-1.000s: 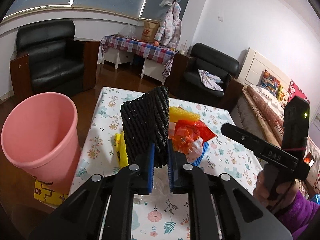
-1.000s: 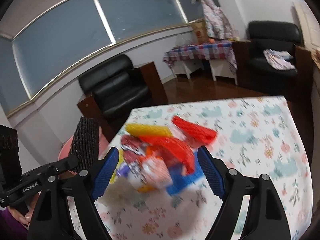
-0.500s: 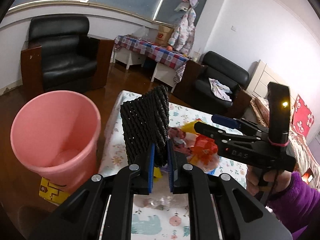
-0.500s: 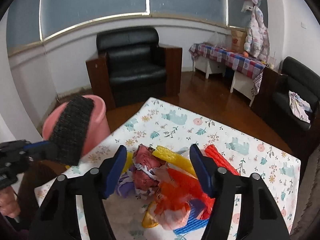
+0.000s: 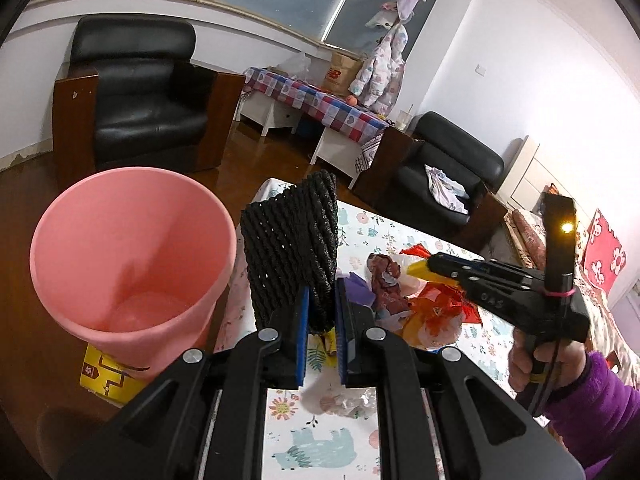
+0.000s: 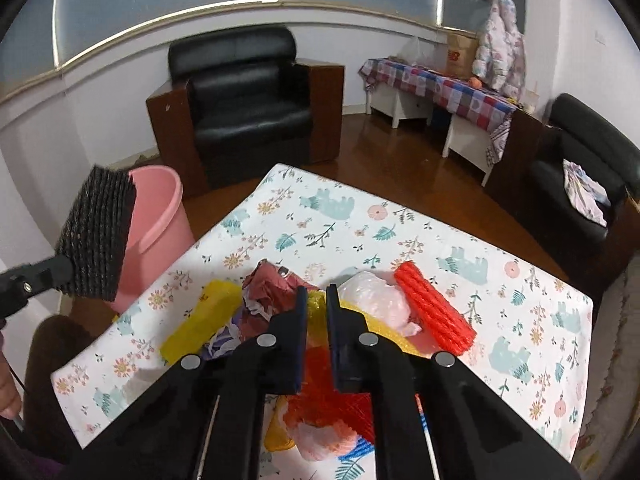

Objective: Collect trash
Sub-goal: 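Lift the black sleeve toward the pink bucket with the left gripper while the right gripper carries a yellow sponge, then open both grippers over the pink bucket, dropping sleeve and sponge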

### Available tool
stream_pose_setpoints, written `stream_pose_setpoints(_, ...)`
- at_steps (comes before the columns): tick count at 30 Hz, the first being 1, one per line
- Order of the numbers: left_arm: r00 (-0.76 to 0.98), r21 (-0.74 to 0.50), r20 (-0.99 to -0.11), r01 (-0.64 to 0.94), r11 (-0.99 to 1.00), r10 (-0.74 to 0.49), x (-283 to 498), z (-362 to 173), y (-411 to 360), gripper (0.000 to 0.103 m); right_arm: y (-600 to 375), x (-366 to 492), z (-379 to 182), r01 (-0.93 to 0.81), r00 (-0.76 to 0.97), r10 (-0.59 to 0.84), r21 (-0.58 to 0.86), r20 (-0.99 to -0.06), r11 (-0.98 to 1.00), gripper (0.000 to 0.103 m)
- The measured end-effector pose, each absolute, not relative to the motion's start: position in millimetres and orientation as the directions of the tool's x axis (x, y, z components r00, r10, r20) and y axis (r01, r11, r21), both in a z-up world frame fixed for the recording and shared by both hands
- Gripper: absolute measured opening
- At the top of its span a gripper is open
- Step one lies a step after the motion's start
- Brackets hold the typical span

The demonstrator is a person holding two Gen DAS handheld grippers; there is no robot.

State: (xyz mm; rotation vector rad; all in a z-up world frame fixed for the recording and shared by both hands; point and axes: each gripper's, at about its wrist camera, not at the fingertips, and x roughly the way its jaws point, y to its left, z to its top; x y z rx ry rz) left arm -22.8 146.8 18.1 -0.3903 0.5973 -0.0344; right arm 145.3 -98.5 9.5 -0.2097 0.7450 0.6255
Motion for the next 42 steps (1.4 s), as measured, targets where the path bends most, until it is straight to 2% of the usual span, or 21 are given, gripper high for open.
stream_pose_setpoints(7,0.839,-0.385,-0.527,-0.098,0.918,-0.132,-28.7,18.6,160.0,0.011,-97.1,133.4,44.9,-0.634,0.539,0.566,0.142,-0.624,0.761,0.008)
stream_pose_setpoints(14,0.852,-0.399,-0.515,-0.141,0.906,-0.094,-42.7,19.7,175.3,0.011,-69.0,125.0,74.4,-0.696,0.432,0.737,0.327,-0.520,0.639,0.009)
stream_pose_setpoints(23,0.844,-0.378,-0.535,-0.222,0.899,-0.017,-49.4,11.1,211.3,0.011,-1.2,129.1,79.1,-0.696,0.269,0.869,0.540,-0.416,0.474,0.009)
stream_pose_setpoints(30,0.824,-0.375,-0.567,-0.276,0.885,0.017,-43.9,0.4,229.8,0.011,54.8,136.2,44.8,-0.646,0.163,0.890,0.636,-0.426,0.423,0.009)
stream_pose_setpoints(38,0.811,-0.371,-0.583,-0.318,0.873,0.047,-40.4,-9.7,243.6,0.011,76.8,149.6,8.0,-0.590,0.137,0.878,0.675,-0.458,0.443,0.010)
stream_pose_setpoints(41,0.804,-0.377,-0.594,-0.326,0.867,0.044,-38.9,-12.8,246.7,0.015,79.9,154.3,1.9,-0.578,0.132,0.876,0.682,-0.463,0.448,0.013)
stream_pose_setpoints(42,0.800,-0.380,-0.598,-0.327,0.865,0.040,-38.2,-14.8,247.9,0.017,80.0,155.8,0.4,-0.574,0.133,0.876,0.684,-0.464,0.450,0.019)
